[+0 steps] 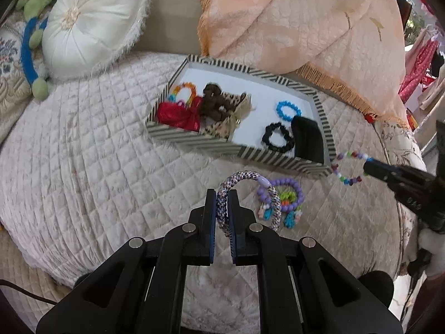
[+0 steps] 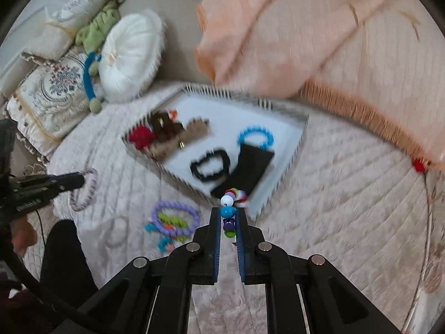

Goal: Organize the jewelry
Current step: 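Lift the grey bracelet with the left tool while the right lifts the multicolour bracelet, then lower both bracelets into the striped tray and open both tools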

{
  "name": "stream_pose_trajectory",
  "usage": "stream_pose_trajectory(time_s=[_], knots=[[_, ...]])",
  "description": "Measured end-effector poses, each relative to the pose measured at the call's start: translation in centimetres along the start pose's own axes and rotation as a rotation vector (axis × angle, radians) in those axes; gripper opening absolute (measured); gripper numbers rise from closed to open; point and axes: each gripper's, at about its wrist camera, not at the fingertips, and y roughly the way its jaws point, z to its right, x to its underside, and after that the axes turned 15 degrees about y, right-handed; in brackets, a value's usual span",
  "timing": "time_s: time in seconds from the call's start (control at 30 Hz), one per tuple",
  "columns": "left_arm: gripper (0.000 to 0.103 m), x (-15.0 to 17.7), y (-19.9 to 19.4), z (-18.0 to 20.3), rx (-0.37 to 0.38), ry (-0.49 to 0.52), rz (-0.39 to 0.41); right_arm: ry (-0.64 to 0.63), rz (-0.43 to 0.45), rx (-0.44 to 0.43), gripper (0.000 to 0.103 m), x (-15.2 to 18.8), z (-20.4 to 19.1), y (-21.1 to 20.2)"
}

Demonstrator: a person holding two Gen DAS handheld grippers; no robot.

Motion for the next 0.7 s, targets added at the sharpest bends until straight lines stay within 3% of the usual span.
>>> stream_pose_trajectory(time_s=[0.23, 0.7], knots=[[0.007, -3.4, -0.1, 0.4, -0.059, 0.050, 0.037, 0.003, 0.050, -0.034, 0.009, -2.9, -1.4, -0.9], [0.007, -7.7, 1.7, 1.1, -0.119, 0.118, 0.064, -0.032, 0.049, -0.053, 0.009, -5.5, -3.3, 1.0]])
